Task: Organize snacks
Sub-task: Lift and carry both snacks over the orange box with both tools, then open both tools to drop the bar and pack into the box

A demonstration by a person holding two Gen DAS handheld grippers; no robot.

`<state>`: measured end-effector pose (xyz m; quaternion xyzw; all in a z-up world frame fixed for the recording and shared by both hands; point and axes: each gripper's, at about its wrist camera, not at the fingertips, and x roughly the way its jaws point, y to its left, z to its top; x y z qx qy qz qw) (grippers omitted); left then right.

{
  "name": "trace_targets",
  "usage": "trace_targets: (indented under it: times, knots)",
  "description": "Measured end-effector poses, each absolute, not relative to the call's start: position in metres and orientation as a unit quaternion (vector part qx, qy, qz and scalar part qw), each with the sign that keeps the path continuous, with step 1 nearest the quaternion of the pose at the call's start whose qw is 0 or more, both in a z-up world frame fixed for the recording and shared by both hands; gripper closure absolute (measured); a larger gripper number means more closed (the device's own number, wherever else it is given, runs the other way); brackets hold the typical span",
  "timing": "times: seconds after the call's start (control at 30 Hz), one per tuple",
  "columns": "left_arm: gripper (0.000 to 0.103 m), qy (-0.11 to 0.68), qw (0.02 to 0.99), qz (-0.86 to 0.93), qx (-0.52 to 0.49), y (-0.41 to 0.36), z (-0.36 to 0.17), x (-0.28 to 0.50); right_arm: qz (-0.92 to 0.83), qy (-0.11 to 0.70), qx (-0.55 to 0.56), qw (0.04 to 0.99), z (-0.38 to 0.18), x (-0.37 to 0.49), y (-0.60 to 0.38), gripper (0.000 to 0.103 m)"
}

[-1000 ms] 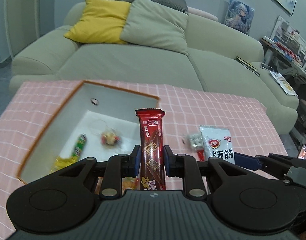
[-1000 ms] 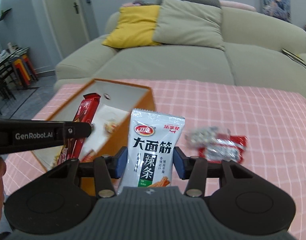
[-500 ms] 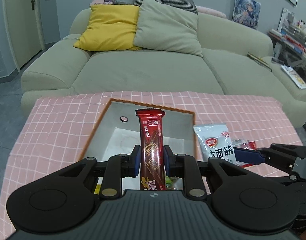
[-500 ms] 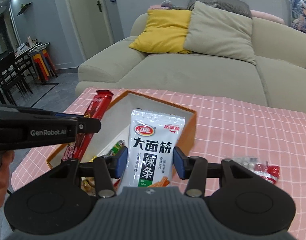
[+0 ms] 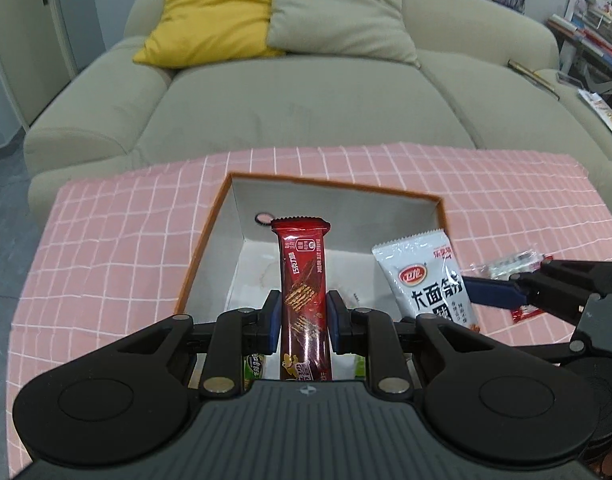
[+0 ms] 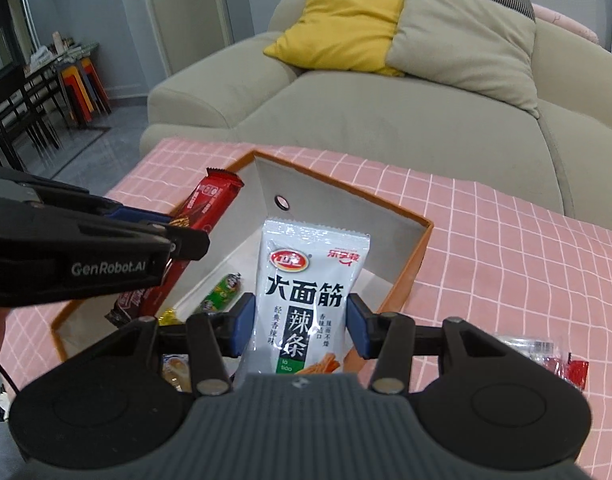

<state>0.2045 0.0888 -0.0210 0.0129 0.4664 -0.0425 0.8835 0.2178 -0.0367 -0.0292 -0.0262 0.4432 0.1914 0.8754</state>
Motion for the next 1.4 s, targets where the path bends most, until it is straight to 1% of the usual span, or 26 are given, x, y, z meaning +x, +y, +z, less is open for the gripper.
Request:
trace_targets:
  times: [0.33,0.7,0.8,1.17,1.4]
  knots:
    - [0.078,0.509,0.859,-0.041,0.013,0.098,-0.058,0.229,0.202,0.466,-0.067,0.859,-0.057,0.250,-0.014,0.057]
    - [0.078,0.540,0.841,-0.032,0.011,0.109,-0.084,0.245,0.210,0.501,-0.090,0.835,-0.083,0.274,0.000,0.057]
    - [0.078,0.544,0.838,-0.029,0.019,0.107,-0.087,0.249,0.207,0.498,-0.117,0.834,-0.086,0.275,0.006,0.057]
    - [0.078,0.563,0.826,-0.018,0.012,0.109,-0.096,0.253,0.215,0.502,-0.152,0.824,-0.088,0.269,0.015,0.057]
    - [0.078,0.562,0.826,-0.021,0.017,0.109,-0.089,0.246,0.217,0.505,-0.174,0.817,-0.091,0.264,0.022,0.055]
